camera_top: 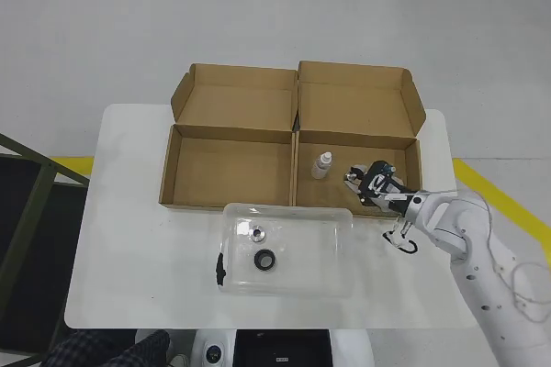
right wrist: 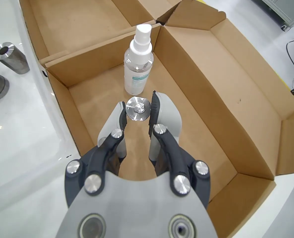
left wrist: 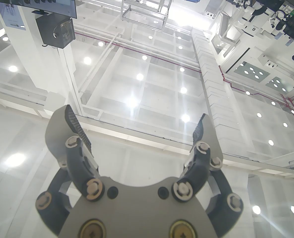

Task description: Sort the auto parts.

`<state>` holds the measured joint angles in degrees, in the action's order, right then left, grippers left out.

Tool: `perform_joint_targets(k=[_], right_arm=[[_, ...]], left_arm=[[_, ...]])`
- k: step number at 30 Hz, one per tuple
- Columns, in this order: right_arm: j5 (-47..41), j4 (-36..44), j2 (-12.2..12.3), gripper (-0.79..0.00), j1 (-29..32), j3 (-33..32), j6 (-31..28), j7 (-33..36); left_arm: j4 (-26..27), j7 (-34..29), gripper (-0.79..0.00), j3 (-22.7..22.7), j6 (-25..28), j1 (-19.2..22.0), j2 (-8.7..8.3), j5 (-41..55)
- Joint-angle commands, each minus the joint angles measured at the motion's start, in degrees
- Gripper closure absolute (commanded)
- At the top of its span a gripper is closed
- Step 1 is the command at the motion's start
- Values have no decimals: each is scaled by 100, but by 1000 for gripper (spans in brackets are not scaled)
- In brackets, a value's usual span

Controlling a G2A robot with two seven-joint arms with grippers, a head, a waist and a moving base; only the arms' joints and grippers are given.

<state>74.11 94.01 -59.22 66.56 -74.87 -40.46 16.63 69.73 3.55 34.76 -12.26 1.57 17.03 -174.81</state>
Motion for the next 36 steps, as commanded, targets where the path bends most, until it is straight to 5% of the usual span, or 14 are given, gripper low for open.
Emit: perform_joint_targets(k=[1,18,22,29,36], right_arm=[[40,-107,-15,0,-122,106,-6,44],[268,-1025,-174,0,-869,808,311,140],[325,-1114,-198,-175,-964,906,339,165],[404,-1230,-226,-191,-1058,1016,363,166],[417,-1117,-215,-292,-1032,949,372,171]], left_arm=[[0,0,-785,0,0,0,0,0],[0,0,-785,0,0,0,0,0],[0,0,-785,0,0,0,0,0],[0,0,-785,0,0,0,0,0],[0,0,-785,0,0,0,0,0]])
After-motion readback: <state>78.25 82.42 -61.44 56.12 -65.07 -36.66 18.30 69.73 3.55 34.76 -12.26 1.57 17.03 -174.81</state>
